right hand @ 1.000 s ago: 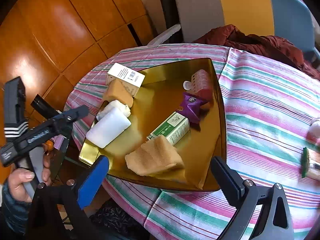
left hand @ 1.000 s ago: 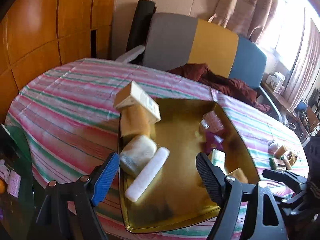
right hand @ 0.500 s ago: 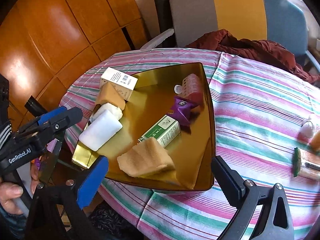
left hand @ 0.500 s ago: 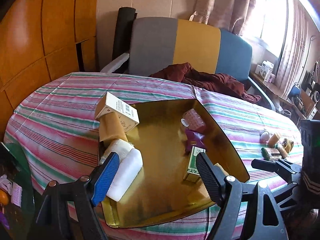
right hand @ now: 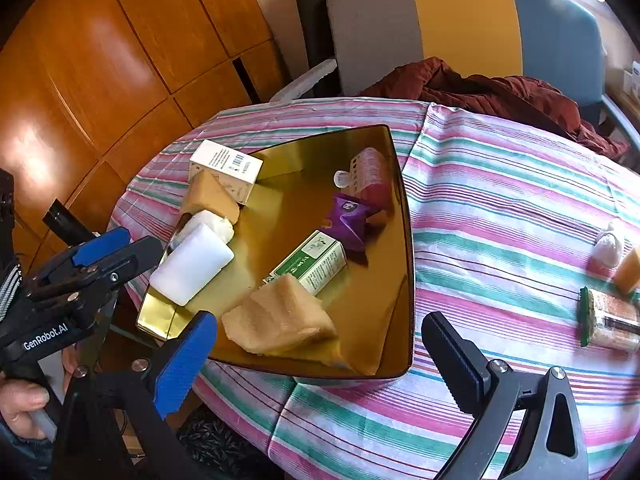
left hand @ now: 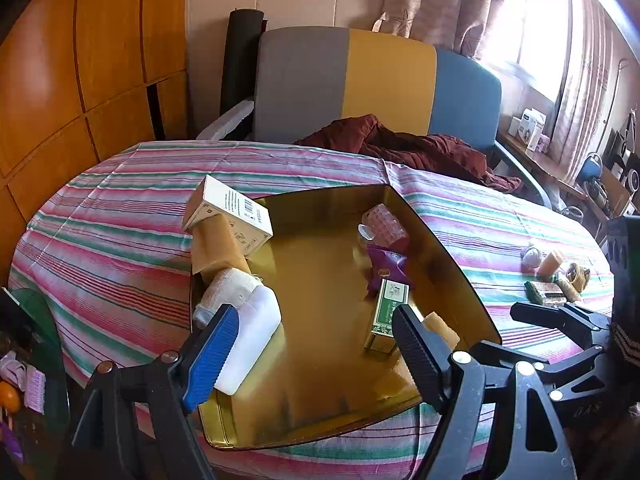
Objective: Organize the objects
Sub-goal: 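Move both tools from the tray back to the remaining items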
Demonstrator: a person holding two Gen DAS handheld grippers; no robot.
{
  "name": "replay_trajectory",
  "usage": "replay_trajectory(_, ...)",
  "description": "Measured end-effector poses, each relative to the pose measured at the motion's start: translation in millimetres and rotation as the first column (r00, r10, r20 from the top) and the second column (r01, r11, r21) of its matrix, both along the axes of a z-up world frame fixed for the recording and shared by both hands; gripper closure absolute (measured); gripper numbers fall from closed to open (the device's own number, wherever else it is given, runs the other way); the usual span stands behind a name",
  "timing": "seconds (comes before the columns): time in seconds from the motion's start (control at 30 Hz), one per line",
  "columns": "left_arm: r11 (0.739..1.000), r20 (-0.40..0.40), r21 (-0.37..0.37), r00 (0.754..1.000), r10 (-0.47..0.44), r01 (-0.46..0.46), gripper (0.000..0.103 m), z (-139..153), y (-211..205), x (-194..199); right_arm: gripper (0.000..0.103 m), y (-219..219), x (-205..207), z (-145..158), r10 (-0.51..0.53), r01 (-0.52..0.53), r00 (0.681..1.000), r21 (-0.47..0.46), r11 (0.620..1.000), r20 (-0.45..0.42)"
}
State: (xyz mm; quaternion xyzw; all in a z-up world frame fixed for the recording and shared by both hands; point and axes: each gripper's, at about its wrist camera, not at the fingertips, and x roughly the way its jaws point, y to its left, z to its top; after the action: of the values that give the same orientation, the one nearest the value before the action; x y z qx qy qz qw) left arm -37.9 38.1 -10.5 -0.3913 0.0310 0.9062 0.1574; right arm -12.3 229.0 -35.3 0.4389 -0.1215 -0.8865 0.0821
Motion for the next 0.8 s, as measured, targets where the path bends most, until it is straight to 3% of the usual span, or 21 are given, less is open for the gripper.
replay_trajectory(0.4, 0.999, -0.02, -0.024, 0.999, -0.03, 0.029, 0.023, 7, 10, 5, 0.0, 22, 4, 1, -0.06, 0.06, 0.998, 0.015, 0.998, 0.002)
replay_trajectory(0.8, 0.988, -0.072, -0.055, 0.986, -0.149, 0.145, 0.023, 26, 46, 12, 0.0, 102, 22, 6, -0.245, 0.244, 0.969, 0.049, 0.969, 0.02)
